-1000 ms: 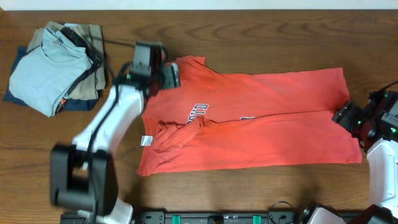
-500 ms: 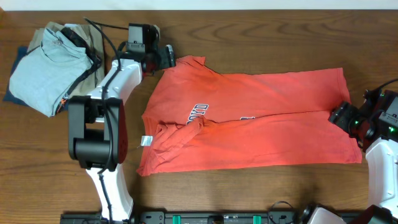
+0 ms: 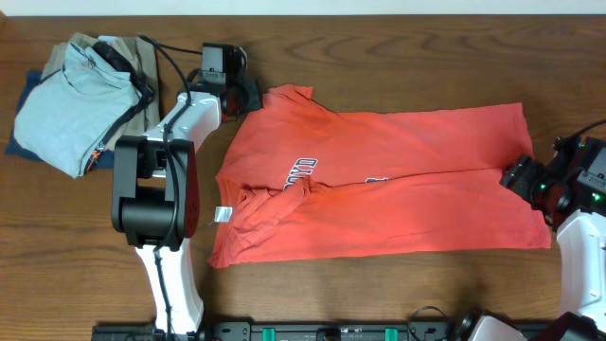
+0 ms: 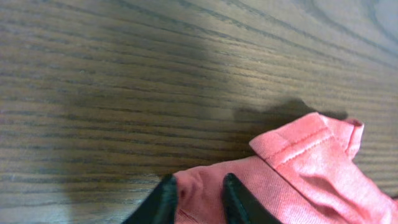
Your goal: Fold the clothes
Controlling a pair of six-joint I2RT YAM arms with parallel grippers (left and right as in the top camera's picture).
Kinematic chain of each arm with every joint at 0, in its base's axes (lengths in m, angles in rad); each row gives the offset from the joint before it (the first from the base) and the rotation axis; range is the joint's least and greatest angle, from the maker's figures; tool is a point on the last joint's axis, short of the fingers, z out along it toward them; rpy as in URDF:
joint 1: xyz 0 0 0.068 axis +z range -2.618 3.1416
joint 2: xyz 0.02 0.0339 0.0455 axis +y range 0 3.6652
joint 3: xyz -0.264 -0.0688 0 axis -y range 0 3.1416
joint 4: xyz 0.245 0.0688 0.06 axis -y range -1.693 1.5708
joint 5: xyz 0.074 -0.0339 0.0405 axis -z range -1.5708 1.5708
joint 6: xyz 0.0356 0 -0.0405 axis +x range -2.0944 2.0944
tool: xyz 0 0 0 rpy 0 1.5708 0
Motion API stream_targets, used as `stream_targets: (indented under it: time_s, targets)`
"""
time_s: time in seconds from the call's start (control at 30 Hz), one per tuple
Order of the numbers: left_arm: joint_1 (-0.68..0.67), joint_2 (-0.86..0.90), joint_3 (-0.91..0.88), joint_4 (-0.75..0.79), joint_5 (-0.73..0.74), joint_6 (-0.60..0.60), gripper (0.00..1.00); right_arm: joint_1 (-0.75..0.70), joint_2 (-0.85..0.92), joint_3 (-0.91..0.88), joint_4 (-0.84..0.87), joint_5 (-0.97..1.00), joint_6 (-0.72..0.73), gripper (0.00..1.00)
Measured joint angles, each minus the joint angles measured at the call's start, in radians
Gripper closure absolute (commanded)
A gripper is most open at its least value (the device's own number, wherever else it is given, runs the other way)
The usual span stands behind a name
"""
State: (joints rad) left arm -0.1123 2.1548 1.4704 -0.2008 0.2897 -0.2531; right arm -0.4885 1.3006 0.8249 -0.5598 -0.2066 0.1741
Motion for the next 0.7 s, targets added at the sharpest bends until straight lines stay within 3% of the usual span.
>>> stream_targets:
  time_s: [0.07, 0.5, 0.7]
  targets:
    - [0.0, 0.0, 0.0, 0.003, 0.0, -0.005, 0.94, 0.0, 0.0, 0.0, 0.0, 0.0, 0.0, 0.27]
    - [0.0, -0.009, 0.0, -0.012, 0.076, -0.009, 0.94, 0.0, 0.012, 0.0, 0.031, 0.006, 0.0, 0.29]
    - [0.0, -0.1, 0.0, -0.038, 0.171, -0.009, 0.94, 0.0, 0.062, 0.0, 0.039, 0.016, 0.0, 0.3]
